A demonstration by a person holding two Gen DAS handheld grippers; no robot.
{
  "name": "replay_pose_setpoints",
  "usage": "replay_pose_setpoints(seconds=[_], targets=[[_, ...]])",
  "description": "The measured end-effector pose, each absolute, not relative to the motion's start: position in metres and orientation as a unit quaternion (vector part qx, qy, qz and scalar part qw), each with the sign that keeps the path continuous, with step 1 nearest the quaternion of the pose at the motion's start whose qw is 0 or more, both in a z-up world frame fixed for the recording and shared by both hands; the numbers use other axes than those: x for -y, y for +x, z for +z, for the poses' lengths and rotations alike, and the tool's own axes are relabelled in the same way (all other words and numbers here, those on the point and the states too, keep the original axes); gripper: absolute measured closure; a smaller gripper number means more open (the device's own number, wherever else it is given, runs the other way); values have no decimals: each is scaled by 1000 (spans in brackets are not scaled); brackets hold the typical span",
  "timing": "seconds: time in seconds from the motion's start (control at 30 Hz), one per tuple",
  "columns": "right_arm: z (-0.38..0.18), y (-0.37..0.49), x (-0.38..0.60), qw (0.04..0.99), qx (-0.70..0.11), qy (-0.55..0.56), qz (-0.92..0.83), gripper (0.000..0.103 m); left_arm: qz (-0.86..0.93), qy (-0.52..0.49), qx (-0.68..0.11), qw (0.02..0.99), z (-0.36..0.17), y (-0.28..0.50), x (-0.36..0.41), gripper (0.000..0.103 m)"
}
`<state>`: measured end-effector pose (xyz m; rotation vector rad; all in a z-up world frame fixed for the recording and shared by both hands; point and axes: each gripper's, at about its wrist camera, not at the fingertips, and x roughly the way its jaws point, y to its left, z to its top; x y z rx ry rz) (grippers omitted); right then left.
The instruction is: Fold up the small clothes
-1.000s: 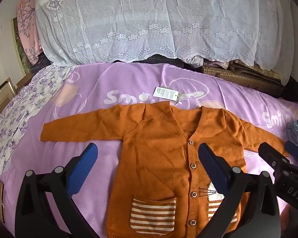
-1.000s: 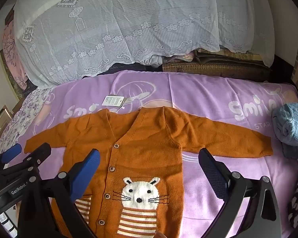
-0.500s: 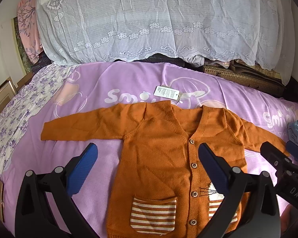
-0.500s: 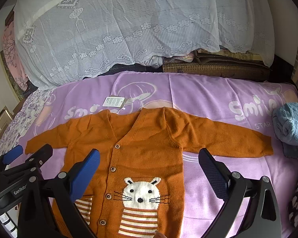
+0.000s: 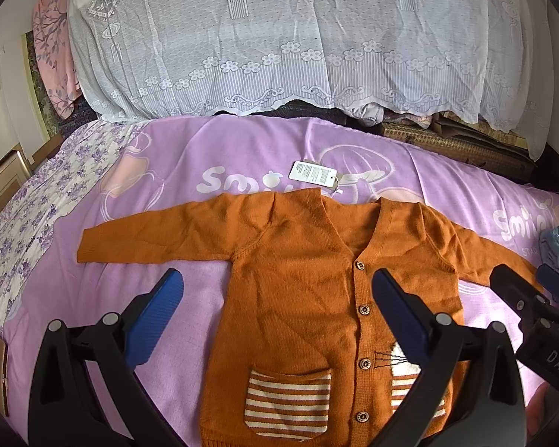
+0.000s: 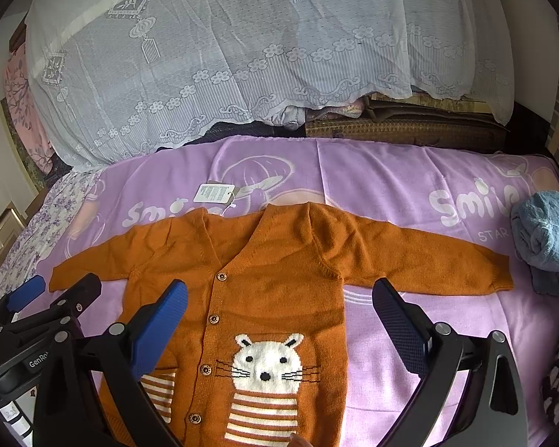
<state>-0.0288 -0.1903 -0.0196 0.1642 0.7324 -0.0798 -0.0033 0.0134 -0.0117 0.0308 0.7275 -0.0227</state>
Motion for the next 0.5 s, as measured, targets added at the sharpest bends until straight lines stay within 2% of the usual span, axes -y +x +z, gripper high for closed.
replay_pose_setpoints(seconds=[0.5], targets=[[-25,-28,190,931,-354,77,-39,3,-11,13,-358,933,-18,-5,-20,5]])
